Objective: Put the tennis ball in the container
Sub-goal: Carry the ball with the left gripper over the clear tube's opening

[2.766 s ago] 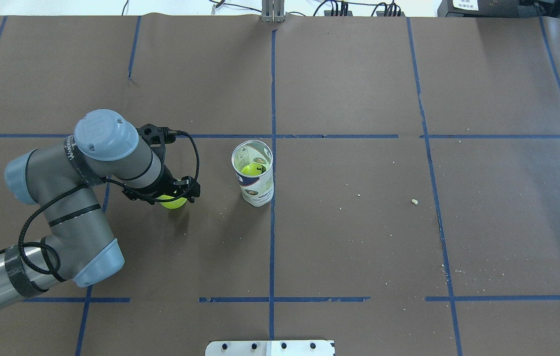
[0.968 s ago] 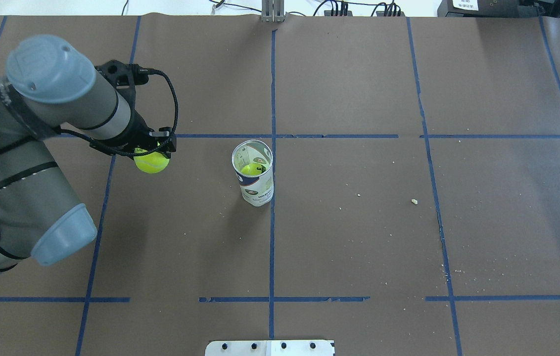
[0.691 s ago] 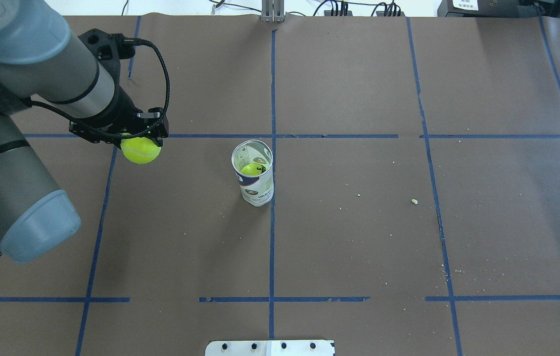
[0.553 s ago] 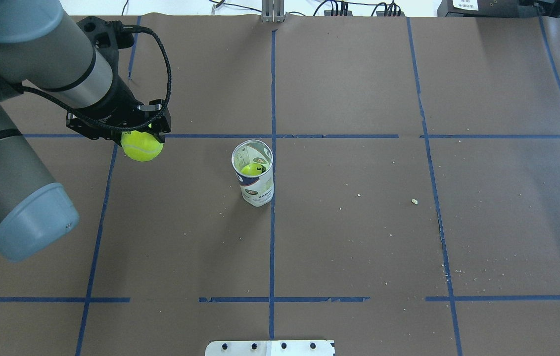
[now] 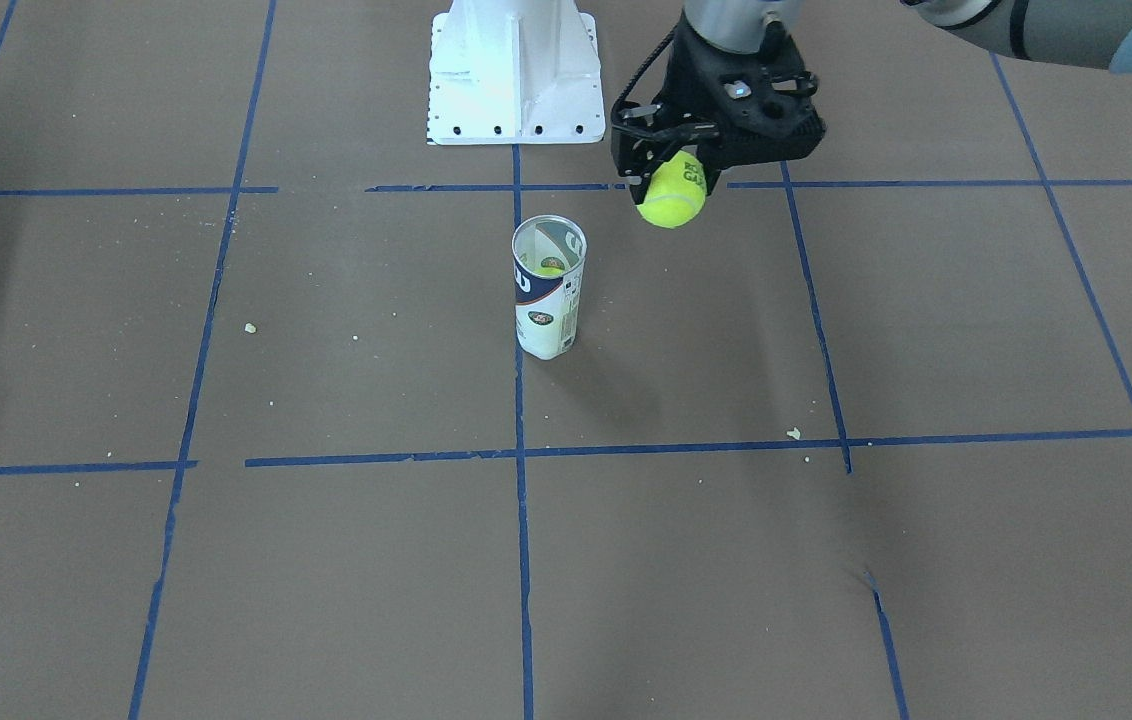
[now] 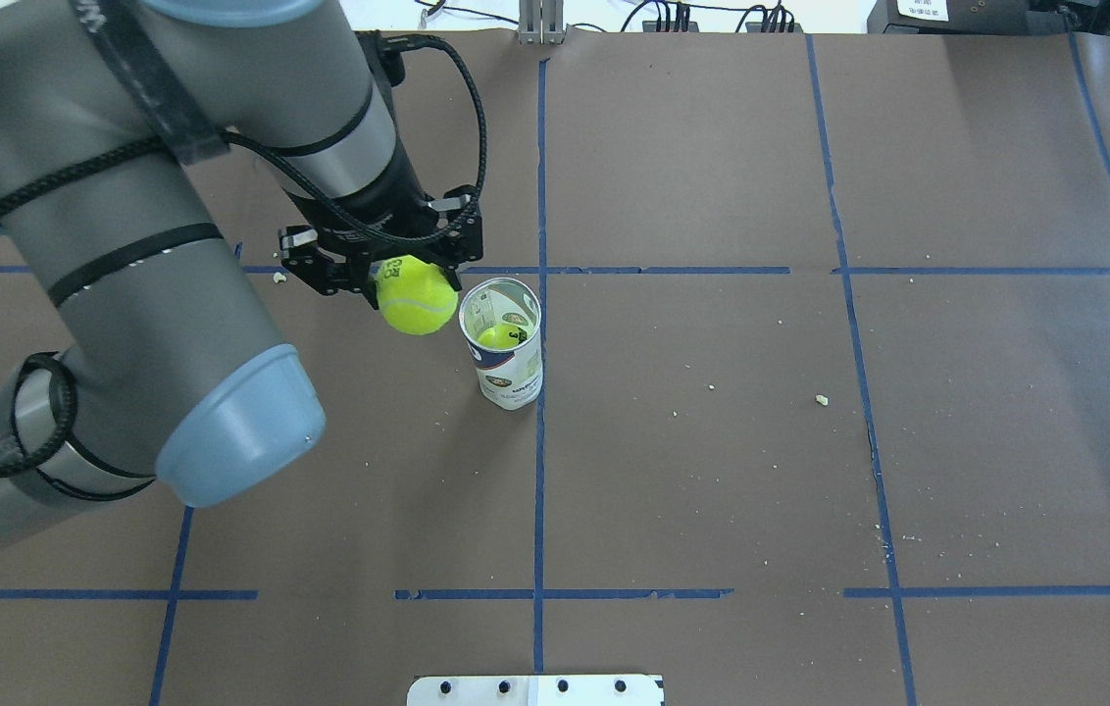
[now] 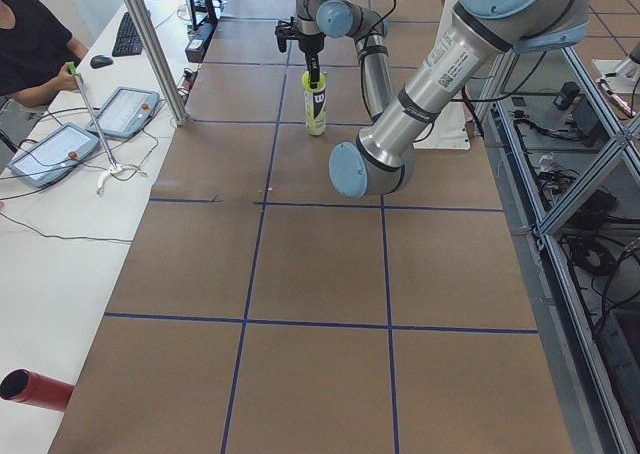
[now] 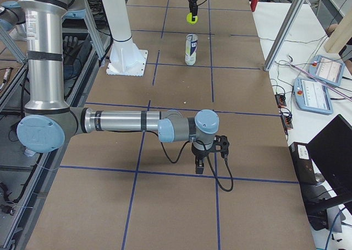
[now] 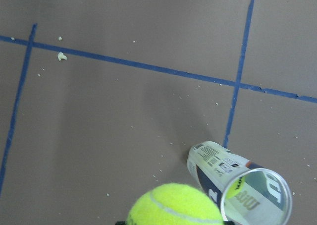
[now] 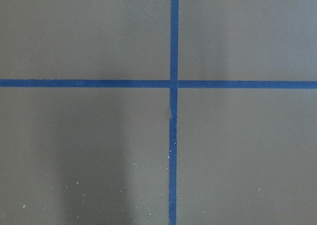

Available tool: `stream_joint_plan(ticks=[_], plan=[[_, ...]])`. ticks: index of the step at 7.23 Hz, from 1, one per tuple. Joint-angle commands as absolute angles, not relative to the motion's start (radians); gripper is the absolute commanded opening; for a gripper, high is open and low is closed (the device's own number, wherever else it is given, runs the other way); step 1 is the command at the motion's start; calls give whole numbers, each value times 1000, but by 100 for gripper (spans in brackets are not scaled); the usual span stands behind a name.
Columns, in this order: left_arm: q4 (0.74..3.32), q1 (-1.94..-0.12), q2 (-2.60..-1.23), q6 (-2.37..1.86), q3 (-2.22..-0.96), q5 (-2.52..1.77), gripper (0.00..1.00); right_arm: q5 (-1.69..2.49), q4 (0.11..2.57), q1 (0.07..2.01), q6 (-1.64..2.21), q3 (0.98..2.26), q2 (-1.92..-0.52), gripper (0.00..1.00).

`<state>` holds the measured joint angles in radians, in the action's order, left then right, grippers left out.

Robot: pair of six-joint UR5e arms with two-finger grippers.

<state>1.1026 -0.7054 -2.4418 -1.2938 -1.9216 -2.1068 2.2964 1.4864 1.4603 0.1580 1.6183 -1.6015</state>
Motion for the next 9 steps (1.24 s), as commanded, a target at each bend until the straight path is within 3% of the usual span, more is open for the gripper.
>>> stream_joint_plan(ticks=[1,8,9], plan=[[1175,-684,-2471,-1318,-1836,-2105,0,2296,1486,1460,158,1618,-1601,100],[1255,-684,-2473,-1315,-1773,-2105,0,2296,1486,1460,158,1618,-1601,100],[1256,-684,-2471,-1307,-1776,-2108,82,2296,1486,1460,158,1618,-1601,100]])
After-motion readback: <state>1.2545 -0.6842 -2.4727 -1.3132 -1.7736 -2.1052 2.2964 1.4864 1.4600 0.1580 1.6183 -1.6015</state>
